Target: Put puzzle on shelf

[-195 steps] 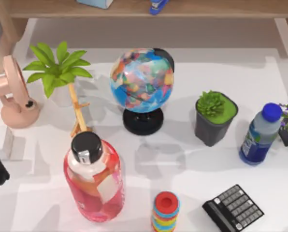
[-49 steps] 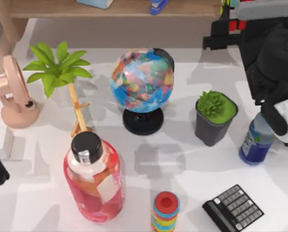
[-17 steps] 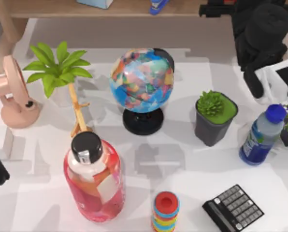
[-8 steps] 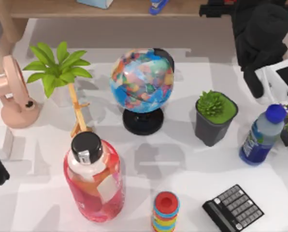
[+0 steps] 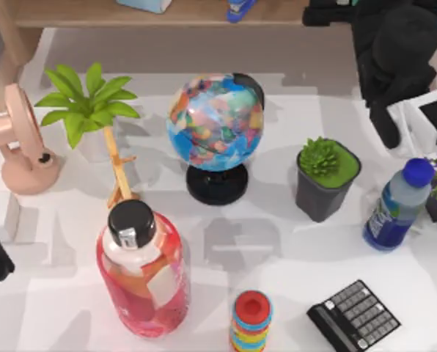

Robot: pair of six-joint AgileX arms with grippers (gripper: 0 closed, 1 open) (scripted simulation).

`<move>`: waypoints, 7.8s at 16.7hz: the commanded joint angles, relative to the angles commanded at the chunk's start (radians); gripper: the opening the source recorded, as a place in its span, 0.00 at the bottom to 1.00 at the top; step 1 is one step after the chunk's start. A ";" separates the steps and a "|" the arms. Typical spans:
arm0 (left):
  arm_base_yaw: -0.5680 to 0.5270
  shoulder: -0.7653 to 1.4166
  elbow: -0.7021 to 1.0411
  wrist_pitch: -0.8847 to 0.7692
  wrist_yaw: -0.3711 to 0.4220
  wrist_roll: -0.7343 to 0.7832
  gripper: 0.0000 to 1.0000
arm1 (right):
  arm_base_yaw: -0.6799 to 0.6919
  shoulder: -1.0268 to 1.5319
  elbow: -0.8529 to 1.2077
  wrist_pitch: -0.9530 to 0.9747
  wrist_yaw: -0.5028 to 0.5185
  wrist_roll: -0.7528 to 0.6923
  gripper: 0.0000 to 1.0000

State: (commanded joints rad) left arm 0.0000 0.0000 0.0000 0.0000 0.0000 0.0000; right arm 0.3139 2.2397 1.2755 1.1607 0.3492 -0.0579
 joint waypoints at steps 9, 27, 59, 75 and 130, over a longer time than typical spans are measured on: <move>0.000 0.000 0.000 0.000 0.000 0.000 1.00 | -0.002 -0.027 -0.015 0.016 -0.020 -0.025 1.00; 0.000 0.000 0.000 0.000 0.000 0.000 1.00 | -0.872 -0.448 -0.692 0.461 -0.739 -1.066 1.00; 0.000 0.000 0.000 0.000 0.000 0.000 1.00 | -1.003 -0.179 -0.762 0.398 -1.005 -1.495 0.55; 0.000 0.000 0.000 0.000 0.000 0.000 1.00 | -1.004 -0.177 -0.763 0.396 -1.004 -1.493 0.00; 0.000 0.000 0.000 0.000 0.000 0.000 1.00 | -0.750 0.133 -0.020 -0.048 -0.736 -1.493 1.00</move>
State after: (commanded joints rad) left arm 0.0000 0.0000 0.0000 0.0000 0.0000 0.0000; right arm -0.4356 2.3730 1.2551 1.1126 -0.3866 -1.5508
